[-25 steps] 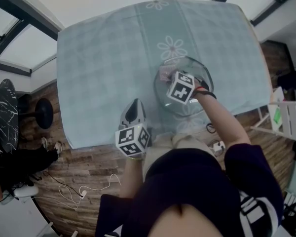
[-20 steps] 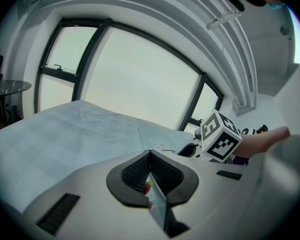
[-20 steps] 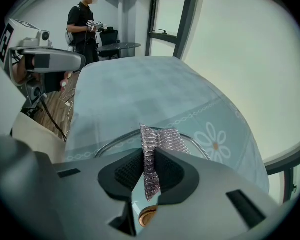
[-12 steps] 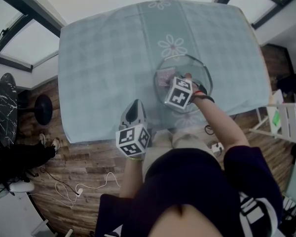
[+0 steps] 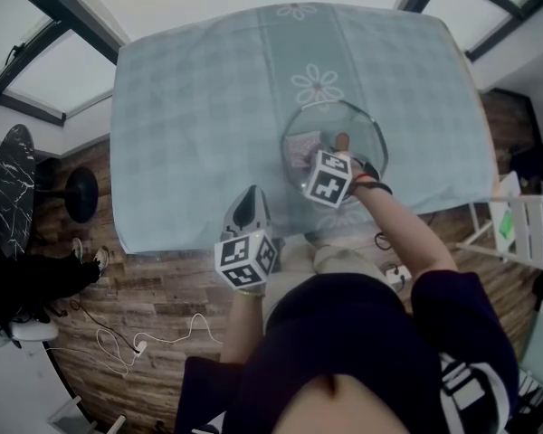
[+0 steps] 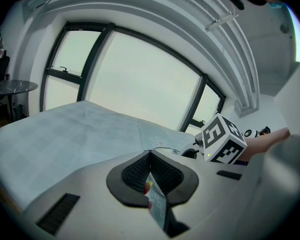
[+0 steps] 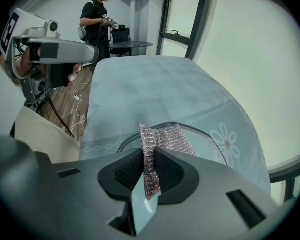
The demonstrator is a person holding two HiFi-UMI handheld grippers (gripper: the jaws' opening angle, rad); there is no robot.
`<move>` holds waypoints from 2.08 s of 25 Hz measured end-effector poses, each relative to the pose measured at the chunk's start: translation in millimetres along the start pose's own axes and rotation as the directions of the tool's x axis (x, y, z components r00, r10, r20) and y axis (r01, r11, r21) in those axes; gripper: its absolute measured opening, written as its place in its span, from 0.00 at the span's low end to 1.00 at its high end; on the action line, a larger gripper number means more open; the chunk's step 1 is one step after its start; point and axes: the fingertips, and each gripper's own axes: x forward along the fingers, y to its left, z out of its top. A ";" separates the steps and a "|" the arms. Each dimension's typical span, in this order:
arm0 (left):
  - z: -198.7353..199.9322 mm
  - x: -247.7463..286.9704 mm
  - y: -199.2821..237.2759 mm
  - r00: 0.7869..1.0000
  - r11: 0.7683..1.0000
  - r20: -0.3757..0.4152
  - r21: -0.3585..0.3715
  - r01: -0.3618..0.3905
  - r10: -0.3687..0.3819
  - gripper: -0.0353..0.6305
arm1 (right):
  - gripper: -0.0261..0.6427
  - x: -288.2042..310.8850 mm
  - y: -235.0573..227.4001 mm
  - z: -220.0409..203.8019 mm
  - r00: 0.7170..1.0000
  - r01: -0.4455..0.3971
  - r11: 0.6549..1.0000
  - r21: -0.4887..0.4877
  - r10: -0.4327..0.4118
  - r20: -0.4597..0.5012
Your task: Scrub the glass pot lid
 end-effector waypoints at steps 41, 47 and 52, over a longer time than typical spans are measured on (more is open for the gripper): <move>-34.0 -68.8 -43.8 0.995 0.997 0.065 -0.030 -0.075 0.077 0.05 | 0.14 -19.1 81.8 -60.2 0.998 -0.060 0.996 -0.071 0.061 0.000; -40.2 -77.0 -49.1 0.993 0.995 0.070 -0.041 -0.096 0.099 0.05 | 0.14 -22.6 88.9 -68.4 0.997 -0.072 0.994 -0.080 0.071 -0.014; -44.5 -84.4 -55.1 0.991 0.993 0.069 -0.044 -0.108 0.111 0.05 | 0.14 -25.6 97.2 -73.4 0.996 -0.088 0.992 -0.089 0.087 -0.010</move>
